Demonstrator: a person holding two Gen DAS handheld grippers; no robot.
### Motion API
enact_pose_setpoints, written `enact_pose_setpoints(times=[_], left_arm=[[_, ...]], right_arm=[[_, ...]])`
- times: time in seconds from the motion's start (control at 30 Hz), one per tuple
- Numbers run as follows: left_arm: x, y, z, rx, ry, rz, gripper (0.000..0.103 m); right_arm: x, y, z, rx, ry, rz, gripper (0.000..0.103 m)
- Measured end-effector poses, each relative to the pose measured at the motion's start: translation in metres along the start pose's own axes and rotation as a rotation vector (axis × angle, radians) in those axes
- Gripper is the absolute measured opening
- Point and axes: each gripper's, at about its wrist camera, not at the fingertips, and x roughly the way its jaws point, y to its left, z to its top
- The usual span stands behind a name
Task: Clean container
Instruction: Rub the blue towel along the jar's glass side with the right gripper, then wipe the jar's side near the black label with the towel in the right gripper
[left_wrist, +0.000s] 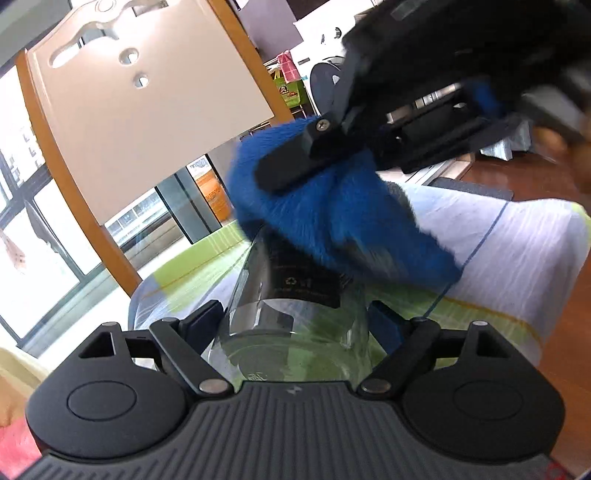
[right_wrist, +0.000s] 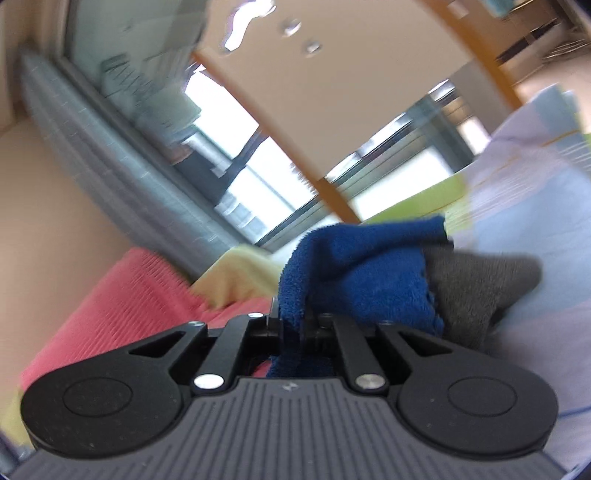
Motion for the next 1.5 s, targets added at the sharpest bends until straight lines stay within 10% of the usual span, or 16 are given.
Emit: enact_pose_setpoints(times=[0.33,0.97,1.27,1.5], left_arm=[[0.004,0.001,-0.001,-0.005,0.001,-0.005,0.086],[0.015,0.018,-0.007,-0.024,-0.002,-0.01,0.087],[0.021,0.062,-0.008,-0.458,0.079,-0.242,0.095],[0.014,0.011,0.0,-0.074,-0.036,-0.059,0.087]], right_arm=[[0.018,-0.011,-0.011,0.046,0.072,0.027,0.003],[0.017,-0.04,0.027,-0.059,-0.097,-0.153,0.001],[0.006,-0.046,0.02,0.026,-0.141,-0.124,0.001],[-0.004,-0.038,0.011,0.072,-0.162,-0.16,0.003]])
